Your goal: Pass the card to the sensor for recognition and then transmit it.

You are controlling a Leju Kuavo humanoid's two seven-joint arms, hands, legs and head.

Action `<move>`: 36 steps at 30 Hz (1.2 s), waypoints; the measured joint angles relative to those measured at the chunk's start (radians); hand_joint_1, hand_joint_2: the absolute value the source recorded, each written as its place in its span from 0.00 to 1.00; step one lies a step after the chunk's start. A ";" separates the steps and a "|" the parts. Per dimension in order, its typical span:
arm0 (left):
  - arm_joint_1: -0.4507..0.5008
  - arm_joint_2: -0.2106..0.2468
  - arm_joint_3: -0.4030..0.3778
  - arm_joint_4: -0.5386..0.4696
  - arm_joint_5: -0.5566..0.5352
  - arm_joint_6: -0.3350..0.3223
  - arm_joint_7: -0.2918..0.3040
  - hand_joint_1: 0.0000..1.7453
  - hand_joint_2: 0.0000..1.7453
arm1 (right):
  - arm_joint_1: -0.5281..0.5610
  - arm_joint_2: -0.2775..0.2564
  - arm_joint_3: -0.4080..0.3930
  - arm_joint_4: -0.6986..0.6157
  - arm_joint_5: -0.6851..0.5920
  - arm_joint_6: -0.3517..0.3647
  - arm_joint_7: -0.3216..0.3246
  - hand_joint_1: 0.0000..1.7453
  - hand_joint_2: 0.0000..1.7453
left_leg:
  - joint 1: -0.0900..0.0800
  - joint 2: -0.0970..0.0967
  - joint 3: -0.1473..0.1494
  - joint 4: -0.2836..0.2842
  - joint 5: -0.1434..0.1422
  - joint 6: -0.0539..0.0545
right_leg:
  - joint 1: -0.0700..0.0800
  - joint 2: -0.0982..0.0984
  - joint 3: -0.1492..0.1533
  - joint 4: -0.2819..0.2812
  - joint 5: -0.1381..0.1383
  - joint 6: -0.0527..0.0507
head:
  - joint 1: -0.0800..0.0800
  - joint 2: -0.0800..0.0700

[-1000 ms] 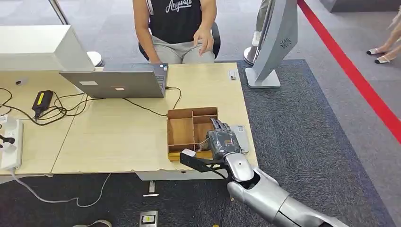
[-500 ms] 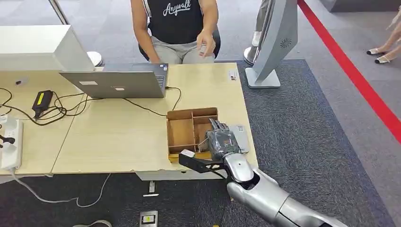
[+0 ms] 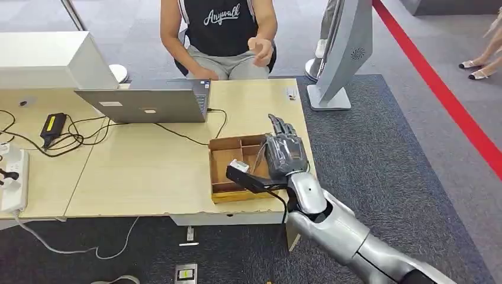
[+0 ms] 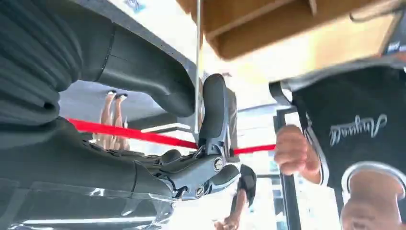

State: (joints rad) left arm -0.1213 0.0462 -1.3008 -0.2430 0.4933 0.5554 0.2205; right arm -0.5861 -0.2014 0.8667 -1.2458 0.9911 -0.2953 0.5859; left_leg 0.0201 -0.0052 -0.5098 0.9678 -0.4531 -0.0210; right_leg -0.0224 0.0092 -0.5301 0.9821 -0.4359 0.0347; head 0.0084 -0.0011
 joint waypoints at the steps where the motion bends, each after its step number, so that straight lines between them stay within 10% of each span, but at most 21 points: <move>1: 0.000 0.000 0.000 0.000 -0.001 0.000 0.000 0.00 1.00 | -0.003 -0.004 -0.005 -0.012 0.003 0.000 0.000 1.00 1.00 | 0.000 0.000 0.000 0.000 0.000 0.000 | 0.000 0.000 0.000 0.000 0.000 0.000 | 0.000 0.000; 14: -0.005 0.000 -0.008 0.000 -0.043 -0.015 0.007 0.00 1.00 | -0.071 -0.006 -0.024 -0.036 -0.001 0.043 -0.014 1.00 1.00 | 0.000 0.000 -0.001 0.000 0.000 0.000 | 0.000 0.000 -0.001 0.000 0.000 0.000 | 0.000 0.000; 36: -0.041 0.002 -0.034 0.000 -0.097 -0.050 0.035 0.00 1.00 | -0.453 0.179 0.032 0.409 -0.008 0.056 -0.073 1.00 1.00 | 0.000 -0.001 -0.005 0.000 0.003 0.000 | 0.000 0.000 -0.004 0.001 0.002 0.000 | 0.000 0.000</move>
State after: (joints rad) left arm -0.1627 0.0477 -1.3344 -0.2434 0.3960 0.5055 0.2560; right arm -1.0386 -0.0229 0.8988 -0.8365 0.9827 -0.2392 0.5127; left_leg 0.0202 -0.0057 -0.5147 0.9677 -0.4505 -0.0212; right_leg -0.0224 0.0087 -0.5343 0.9831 -0.4342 0.0348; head 0.0084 -0.0011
